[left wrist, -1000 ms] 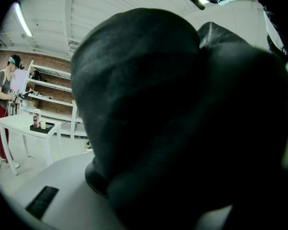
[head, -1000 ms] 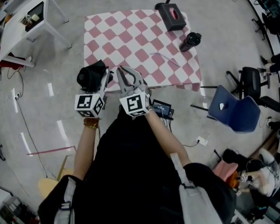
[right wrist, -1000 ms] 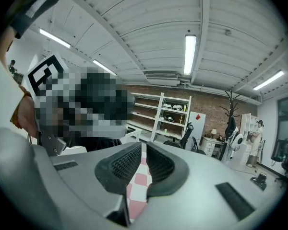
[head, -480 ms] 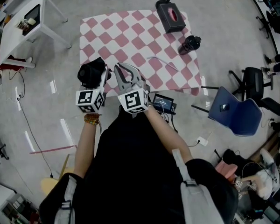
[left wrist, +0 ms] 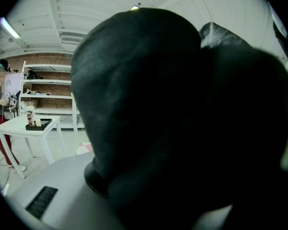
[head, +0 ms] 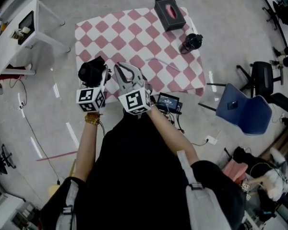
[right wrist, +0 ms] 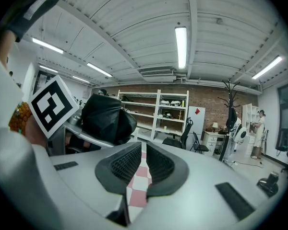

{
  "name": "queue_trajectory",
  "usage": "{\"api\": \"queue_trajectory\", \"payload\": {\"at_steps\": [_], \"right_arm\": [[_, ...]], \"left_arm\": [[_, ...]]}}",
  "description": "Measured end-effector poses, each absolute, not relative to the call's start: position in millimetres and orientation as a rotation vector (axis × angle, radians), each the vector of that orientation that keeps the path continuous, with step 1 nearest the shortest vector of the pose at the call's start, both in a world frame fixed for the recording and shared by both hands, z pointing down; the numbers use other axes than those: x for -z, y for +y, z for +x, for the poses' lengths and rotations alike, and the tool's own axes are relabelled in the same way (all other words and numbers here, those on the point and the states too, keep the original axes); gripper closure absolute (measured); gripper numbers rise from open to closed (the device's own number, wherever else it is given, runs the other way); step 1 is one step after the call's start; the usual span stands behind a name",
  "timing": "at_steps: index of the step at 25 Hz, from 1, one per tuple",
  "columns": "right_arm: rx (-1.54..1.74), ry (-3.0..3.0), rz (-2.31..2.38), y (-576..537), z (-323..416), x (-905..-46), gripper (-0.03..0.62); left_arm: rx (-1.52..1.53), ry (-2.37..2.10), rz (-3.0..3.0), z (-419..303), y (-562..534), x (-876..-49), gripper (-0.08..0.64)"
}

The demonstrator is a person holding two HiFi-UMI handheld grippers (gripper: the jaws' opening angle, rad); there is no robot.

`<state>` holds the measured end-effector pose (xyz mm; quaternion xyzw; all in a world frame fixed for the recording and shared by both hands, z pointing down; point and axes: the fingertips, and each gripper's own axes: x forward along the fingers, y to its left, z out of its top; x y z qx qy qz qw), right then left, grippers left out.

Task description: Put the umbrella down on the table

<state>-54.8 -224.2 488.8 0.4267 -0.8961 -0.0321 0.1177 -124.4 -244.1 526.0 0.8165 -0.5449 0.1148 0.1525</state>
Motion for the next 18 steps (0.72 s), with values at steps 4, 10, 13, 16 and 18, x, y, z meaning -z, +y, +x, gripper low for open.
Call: {"api": "queue_trajectory", "payload": {"at_steps": [4, 10, 13, 16, 18], "right_arm": [[0.091, -2.621, 1.266, -234.4, -47.1, -485.6, 0.574], [0.084, -2.606, 1.311, -246.6, -31.1, -485.5, 0.574], [0.090, -2.604, 1.315, -250.5, -26.3, -483.6, 0.574], [0.093, -2.600, 1.319, -254.5, -21.2, -483.1, 0.574], [0.094, -2.591, 1.325, -257.1, -16.4, -484.3, 0.574]], "left_arm": [[-0.387, -1.536, 2.309, -119.1, -256.4, -543.8, 0.351], [-0.441, -1.481, 2.299, -102.7, -278.9, -572.5, 0.350], [-0.463, -1.459, 2.293, -95.4, -288.0, -585.8, 0.350], [-0.476, -1.443, 2.285, -90.0, -293.8, -597.0, 0.349], [-0.484, -1.436, 2.276, -86.8, -296.2, -603.1, 0.348]]}}
